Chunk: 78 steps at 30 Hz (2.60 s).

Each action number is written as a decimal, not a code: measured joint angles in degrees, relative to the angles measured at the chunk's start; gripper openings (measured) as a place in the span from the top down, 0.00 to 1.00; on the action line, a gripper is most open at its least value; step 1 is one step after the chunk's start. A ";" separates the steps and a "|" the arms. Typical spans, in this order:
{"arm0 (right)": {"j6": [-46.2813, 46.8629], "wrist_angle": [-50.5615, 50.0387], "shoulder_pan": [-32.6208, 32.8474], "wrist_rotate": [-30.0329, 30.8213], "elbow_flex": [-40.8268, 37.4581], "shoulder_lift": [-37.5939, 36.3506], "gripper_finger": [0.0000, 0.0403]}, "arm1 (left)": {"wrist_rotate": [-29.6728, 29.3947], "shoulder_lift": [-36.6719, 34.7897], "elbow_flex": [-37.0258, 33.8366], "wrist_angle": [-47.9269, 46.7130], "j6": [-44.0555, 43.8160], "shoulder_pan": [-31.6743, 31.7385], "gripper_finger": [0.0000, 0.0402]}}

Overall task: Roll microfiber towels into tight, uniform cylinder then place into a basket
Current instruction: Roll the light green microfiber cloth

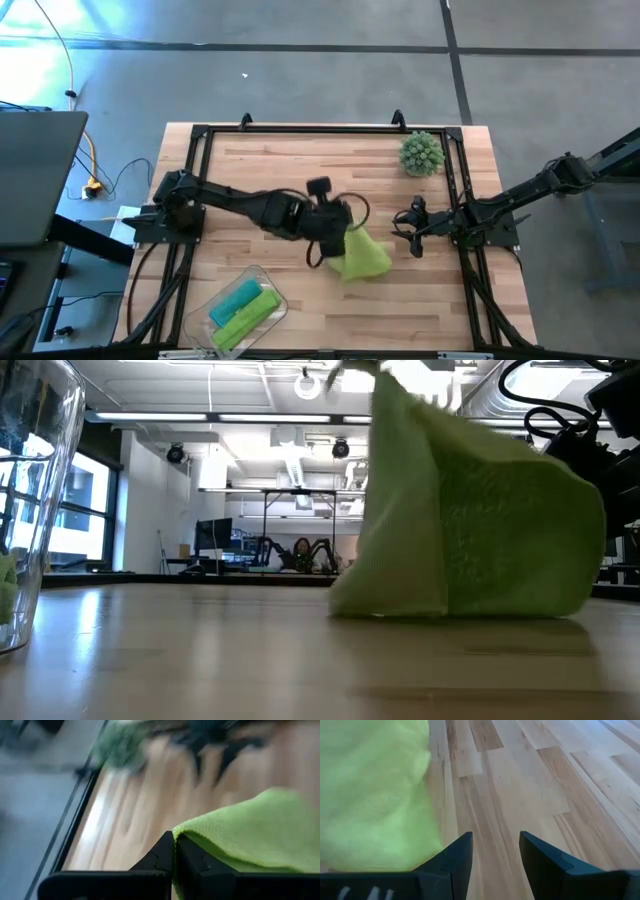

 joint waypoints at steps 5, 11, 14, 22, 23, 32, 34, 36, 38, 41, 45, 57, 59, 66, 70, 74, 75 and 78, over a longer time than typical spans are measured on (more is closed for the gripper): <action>0.30 0.37 0.00 0.00 0.00 0.00 0.62 | 2.69 0.81 -6.46 -4.60 -8.79 4.81 1.00; 6.36 1.01 -0.01 0.00 0.00 0.00 0.62 | 6.44 0.64 -14.49 -2.82 -13.32 9.21 1.00; 5.86 1.54 -0.06 0.00 0.04 -0.02 0.62 | 7.94 0.64 -16.97 -0.01 -13.80 10.37 1.00; 16.12 2.80 -0.21 -2.05 0.04 0.00 0.62 | 7.55 0.59 -18.28 1.54 -12.63 10.36 0.91; 15.73 3.58 -0.19 -2.16 0.04 0.00 0.62 | 7.53 0.59 -18.26 1.54 -11.73 10.33 0.89; 7.01 20.83 -0.17 -2.17 0.04 7.10 0.62 | 4.25 0.59 -18.26 1.36 -9.75 10.35 0.70; 5.08 24.91 -0.17 -2.26 0.15 11.07 0.62 | 1.95 0.59 -17.94 0.64 -9.27 10.35 0.68; 3.10 28.08 -0.17 -2.41 0.94 15.34 0.62 | 1.84 0.59 -17.38 0.54 -9.87 10.35 0.68; 1.05 29.79 -0.13 -2.43 2.70 19.74 0.62 | 4.92 0.59 -16.84 0.44 -11.51 10.28 0.68; -2.42 29.58 -0.10 -2.55 6.67 26.70 0.62 | 14.02 0.59 -15.87 0.03 -14.68 9.66 0.68; -7.56 28.90 -0.10 -2.91 12.95 36.47 0.62 | 26.93 0.59 -15.09 -0.29 -17.22 7.18 0.67; -18.28 27.45 3.00 0.59 26.38 54.92 0.67 | 29.84 0.59 -15.09 -1.24 -20.77 -5.67 0.67; -19.31 27.47 3.25 2.74 28.07 56.55 0.69 | 29.11 0.59 -15.09 -1.21 -20.98 -7.24 0.67; -19.46 27.41 3.02 4.06 30.62 59.75 0.76 | 24.57 0.59 -15.09 -0.98 -24.72 -10.87 0.67; -17.38 27.45 3.08 4.15 30.56 59.78 0.84 | 23.33 0.59 -15.09 -0.91 -24.82 -12.05 0.67; -15.70 27.09 3.17 4.09 30.56 59.71 0.98 | 21.10 0.59 -15.09 -0.84 -24.28 -12.47 0.67; -15.23 26.28 3.17 3.96 30.56 59.39 0.99 | 20.34 0.59 -15.09 -0.81 -23.76 -12.47 0.67; -12.58 23.61 3.17 3.74 31.00 57.82 0.97 | 17.06 0.59 -15.09 -0.70 -21.55 -12.45 0.67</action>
